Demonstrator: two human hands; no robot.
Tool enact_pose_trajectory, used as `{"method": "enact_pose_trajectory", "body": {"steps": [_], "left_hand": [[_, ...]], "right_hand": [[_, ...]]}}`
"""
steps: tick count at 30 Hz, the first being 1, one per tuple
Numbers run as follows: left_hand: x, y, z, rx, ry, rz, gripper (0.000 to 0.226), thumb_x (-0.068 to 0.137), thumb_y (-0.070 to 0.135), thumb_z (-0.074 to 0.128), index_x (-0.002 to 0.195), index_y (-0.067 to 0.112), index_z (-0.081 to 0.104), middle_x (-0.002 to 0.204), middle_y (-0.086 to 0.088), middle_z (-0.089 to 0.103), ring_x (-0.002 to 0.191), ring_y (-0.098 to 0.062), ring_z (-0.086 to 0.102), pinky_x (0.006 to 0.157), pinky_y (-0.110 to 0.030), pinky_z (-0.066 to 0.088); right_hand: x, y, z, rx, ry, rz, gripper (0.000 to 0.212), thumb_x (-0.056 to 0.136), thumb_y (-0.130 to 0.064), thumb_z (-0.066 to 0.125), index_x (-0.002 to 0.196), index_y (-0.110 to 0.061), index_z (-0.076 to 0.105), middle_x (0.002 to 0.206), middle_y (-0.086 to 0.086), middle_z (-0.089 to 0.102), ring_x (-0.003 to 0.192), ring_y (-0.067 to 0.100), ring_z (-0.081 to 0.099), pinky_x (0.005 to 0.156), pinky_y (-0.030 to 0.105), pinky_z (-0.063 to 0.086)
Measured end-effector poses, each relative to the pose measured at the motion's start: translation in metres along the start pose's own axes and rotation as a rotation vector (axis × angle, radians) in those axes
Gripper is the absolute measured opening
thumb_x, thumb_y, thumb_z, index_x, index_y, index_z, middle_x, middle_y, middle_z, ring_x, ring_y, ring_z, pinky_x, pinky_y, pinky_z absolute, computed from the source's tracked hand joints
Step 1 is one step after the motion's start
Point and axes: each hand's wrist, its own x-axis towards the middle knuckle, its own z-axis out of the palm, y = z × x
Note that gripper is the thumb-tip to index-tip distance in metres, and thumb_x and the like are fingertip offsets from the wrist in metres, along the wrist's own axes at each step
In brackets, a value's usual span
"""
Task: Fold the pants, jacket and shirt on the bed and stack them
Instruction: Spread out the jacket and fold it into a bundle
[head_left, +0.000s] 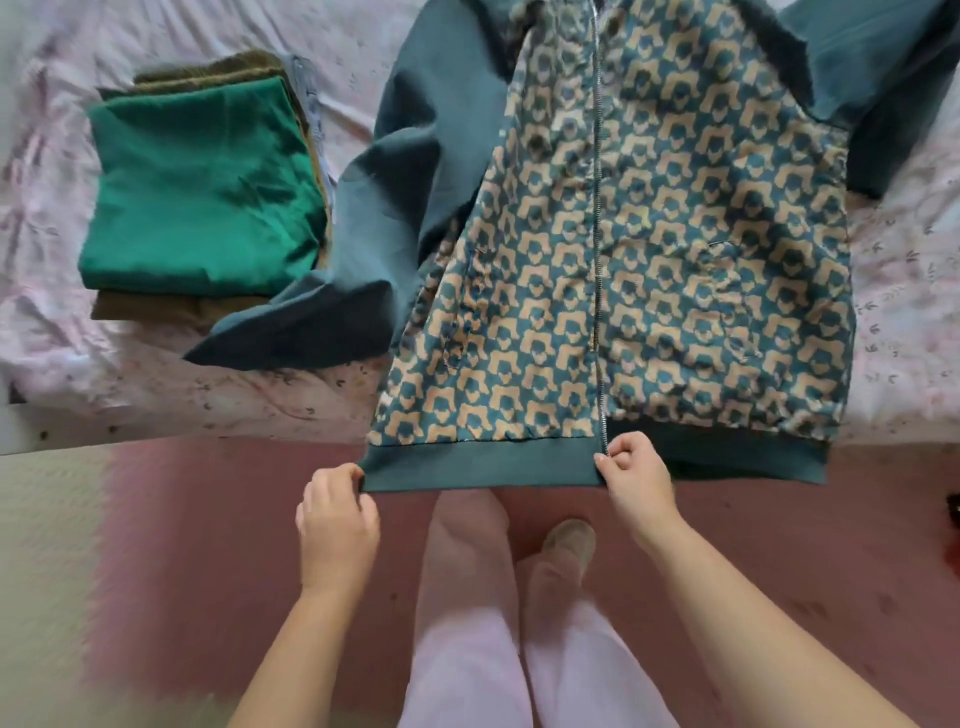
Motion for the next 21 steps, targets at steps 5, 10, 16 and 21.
{"method": "enact_pose_trajectory", "body": {"steps": [5, 10, 16, 21], "left_hand": [[0.005, 0.015, 0.005, -0.358, -0.124, -0.270, 0.036, 0.087, 0.003, 0.047, 0.123, 0.009, 0.046, 0.121, -0.005, 0.046, 0.117, -0.024, 0.044, 0.098, -0.037, 0.035], [0.033, 0.048, 0.010, -0.420, -0.127, -0.227, 0.047, 0.090, 0.026, 0.055, 0.133, 0.014, 0.040, 0.132, -0.003, 0.043, 0.122, -0.019, 0.041, 0.101, -0.034, 0.035], [0.067, 0.084, 0.017, -0.289, -0.133, -0.221, 0.046, 0.090, 0.028, 0.055, 0.130, 0.012, 0.042, 0.131, -0.009, 0.045, 0.120, -0.026, 0.044, 0.099, -0.042, 0.039], [0.070, 0.107, -0.006, -0.044, 0.141, 0.121, 0.029, 0.085, 0.022, 0.060, 0.107, 0.003, 0.057, 0.107, -0.015, 0.058, 0.101, -0.035, 0.053, 0.084, -0.045, 0.043]], "right_hand": [[0.014, -0.024, 0.003, 0.173, 0.031, 0.013, 0.046, 0.086, -0.014, 0.063, 0.125, -0.010, 0.038, 0.097, 0.008, 0.059, 0.081, 0.017, 0.053, 0.059, 0.025, 0.042], [0.028, -0.049, 0.009, 0.120, -0.043, -0.057, 0.035, 0.089, -0.011, 0.058, 0.121, -0.008, 0.047, 0.108, 0.006, 0.060, 0.092, 0.020, 0.057, 0.079, 0.031, 0.046], [0.042, -0.038, -0.031, -0.062, -0.018, 0.009, 0.021, 0.086, -0.007, 0.059, 0.106, -0.007, 0.055, 0.087, 0.007, 0.058, 0.086, 0.025, 0.056, 0.078, 0.035, 0.044], [0.046, -0.054, -0.046, -0.235, -0.022, -0.004, 0.031, 0.087, -0.013, 0.059, 0.117, -0.008, 0.051, 0.100, 0.003, 0.057, 0.097, 0.021, 0.055, 0.083, 0.032, 0.042]]}}
